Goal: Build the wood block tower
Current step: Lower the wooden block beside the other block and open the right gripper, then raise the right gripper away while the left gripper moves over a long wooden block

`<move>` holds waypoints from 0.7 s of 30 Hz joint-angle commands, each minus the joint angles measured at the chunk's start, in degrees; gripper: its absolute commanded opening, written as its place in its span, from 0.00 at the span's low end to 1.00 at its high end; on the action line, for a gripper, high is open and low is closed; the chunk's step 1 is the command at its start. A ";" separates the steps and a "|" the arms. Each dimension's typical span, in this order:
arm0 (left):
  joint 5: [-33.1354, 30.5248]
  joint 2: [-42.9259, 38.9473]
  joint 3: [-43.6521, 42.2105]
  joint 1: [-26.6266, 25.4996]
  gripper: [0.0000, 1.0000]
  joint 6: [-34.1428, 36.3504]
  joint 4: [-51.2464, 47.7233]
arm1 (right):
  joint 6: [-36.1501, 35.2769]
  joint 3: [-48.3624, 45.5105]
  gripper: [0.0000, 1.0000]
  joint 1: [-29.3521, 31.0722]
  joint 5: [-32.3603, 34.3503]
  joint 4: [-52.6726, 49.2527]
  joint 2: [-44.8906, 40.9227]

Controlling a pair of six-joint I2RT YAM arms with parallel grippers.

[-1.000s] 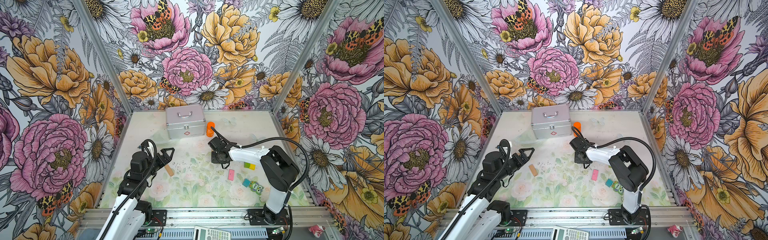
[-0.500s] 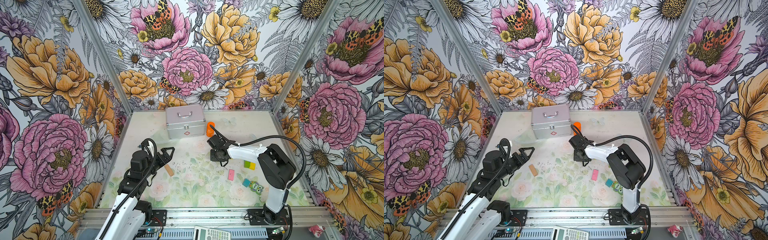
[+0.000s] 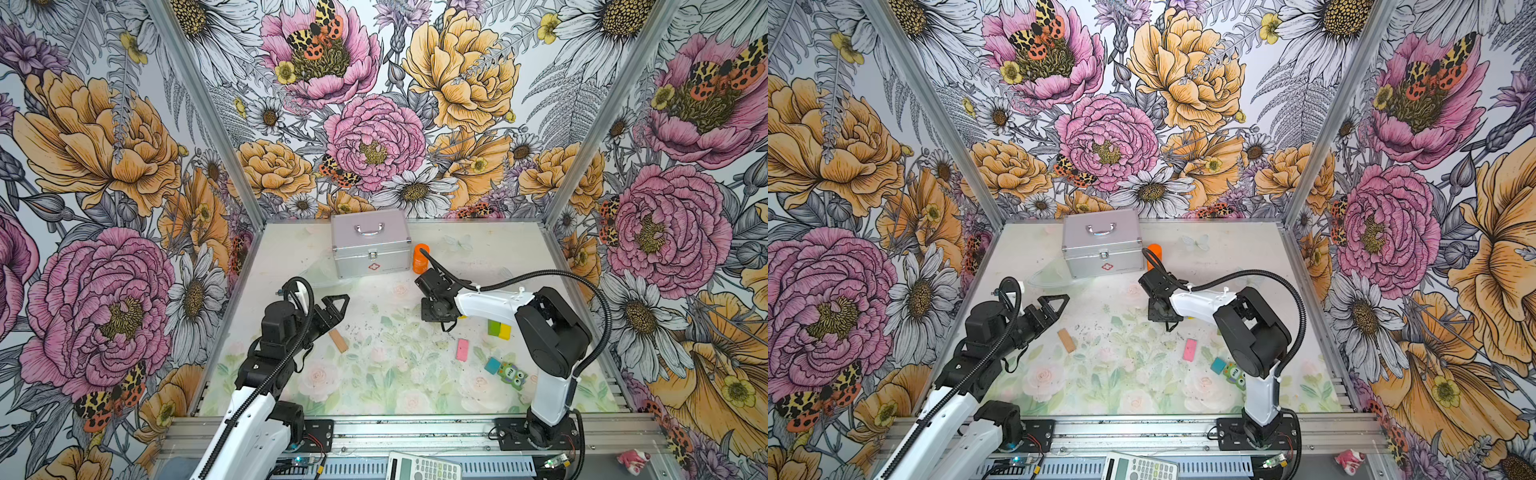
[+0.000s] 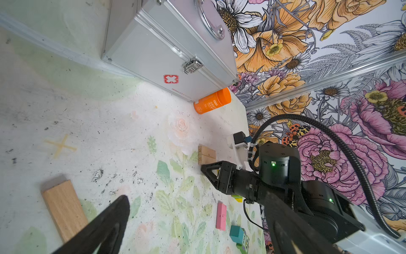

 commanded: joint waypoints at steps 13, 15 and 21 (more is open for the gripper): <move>-12.05 -2.27 2.50 -1.88 0.99 2.87 -14.49 | -0.90 -2.24 0.71 2.53 -2.19 -3.29 -15.65; -13.86 -3.26 1.55 -3.23 0.99 1.61 -16.45 | -0.86 -2.93 0.73 2.82 -2.03 -3.87 -18.64; -20.80 -3.48 -3.24 -12.39 0.96 -4.80 -18.39 | -1.13 -6.52 0.76 3.02 -1.09 -4.98 -26.77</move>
